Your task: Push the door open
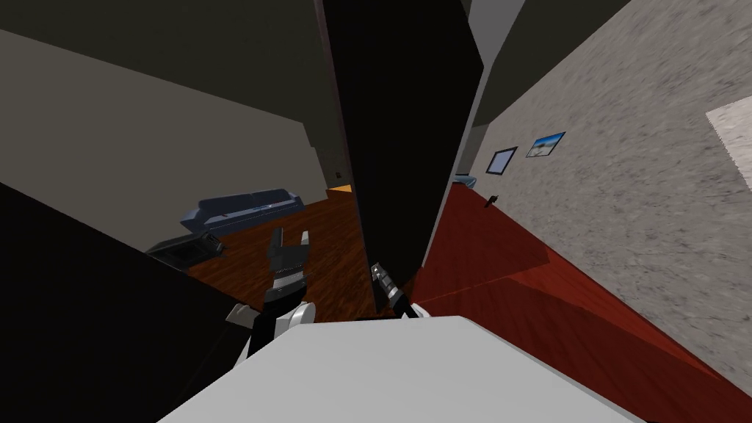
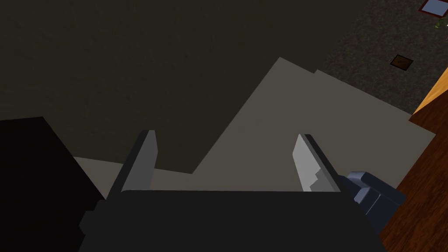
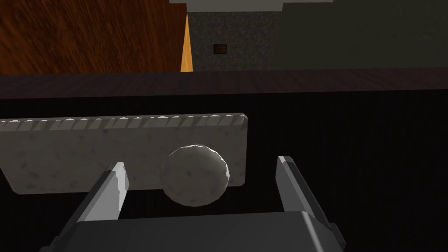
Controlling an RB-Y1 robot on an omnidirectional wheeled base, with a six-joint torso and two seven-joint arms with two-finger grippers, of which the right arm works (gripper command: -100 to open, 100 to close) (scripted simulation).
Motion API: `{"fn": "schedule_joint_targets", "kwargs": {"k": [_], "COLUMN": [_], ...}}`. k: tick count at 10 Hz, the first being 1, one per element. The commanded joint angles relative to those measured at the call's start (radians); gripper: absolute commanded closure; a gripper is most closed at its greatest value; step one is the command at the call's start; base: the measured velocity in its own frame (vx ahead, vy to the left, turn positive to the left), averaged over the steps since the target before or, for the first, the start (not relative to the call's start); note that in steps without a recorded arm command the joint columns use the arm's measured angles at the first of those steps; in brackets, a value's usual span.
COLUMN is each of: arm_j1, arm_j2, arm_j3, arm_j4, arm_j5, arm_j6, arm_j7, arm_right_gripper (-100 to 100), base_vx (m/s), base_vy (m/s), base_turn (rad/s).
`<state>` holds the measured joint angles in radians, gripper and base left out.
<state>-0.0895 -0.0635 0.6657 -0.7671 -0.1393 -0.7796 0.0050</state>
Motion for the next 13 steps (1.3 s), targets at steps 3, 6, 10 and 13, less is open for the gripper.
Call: {"fn": "schedule_joint_targets", "kwargs": {"k": [3, 6, 10, 13], "arm_j1": [0.0, 0.0, -0.001, -0.003], "arm_j2": [0.0, 0.0, -0.011, -0.014], "arm_j3": [0.0, 0.0, -0.039, -0.073], "arm_j4": [0.0, 0.0, 0.009, 0.016], "arm_j5": [0.0, 0.0, -0.007, -0.013], "arm_j6": [0.0, 0.0, 0.003, 0.003], "arm_j7": [0.0, 0.0, 0.014, 0.027], "arm_right_gripper": [100, 100, 100, 100], "base_vx": [0.009, -0.01, 0.094, 0.192], "base_vy": [0.005, -0.006, 0.075, 0.101], "base_turn": [0.002, -0.002, -0.047, -0.072]}}
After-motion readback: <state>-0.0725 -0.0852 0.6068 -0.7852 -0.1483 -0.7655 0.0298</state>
